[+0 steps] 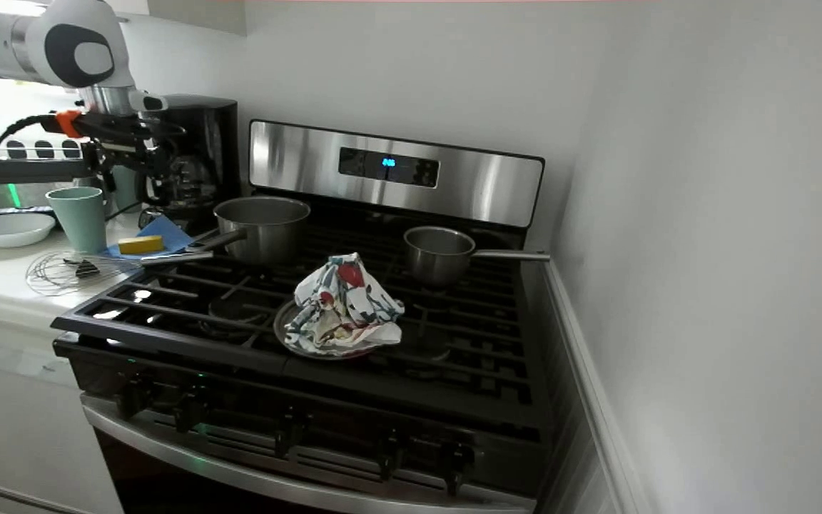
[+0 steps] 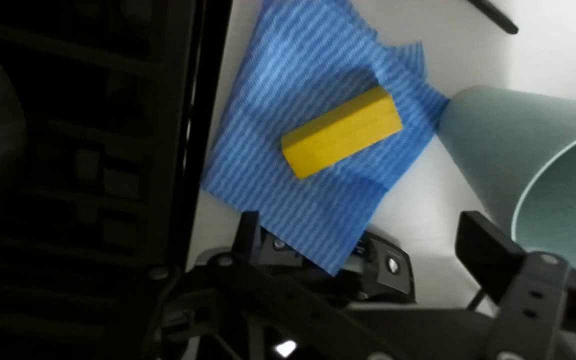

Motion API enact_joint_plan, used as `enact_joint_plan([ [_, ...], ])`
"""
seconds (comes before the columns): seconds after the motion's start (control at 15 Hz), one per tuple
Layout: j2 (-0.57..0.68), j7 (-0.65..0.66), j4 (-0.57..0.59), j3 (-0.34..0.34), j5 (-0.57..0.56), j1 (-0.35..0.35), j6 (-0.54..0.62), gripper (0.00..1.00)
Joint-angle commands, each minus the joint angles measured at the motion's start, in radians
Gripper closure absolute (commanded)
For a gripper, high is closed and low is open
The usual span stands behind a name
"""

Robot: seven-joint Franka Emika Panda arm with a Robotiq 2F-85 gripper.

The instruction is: Pour the water from the blue cup into the larger pot then put the yellow block in the same pot

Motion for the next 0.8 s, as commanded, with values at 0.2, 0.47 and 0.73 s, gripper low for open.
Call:
enact_joint_plan([
  [0.2, 0.051, 0.295, 0.078, -0.034, 0.004, 0.012, -0.218, 0.0],
  [0.47, 0.099, 0.412, 0.083, -0.033, 0.092, 0.003, -0.209, 0.0],
  [0.73, 0.142, 0.432, 0.069, -0.032, 0.195, -0.009, -0.11, 0.0],
])
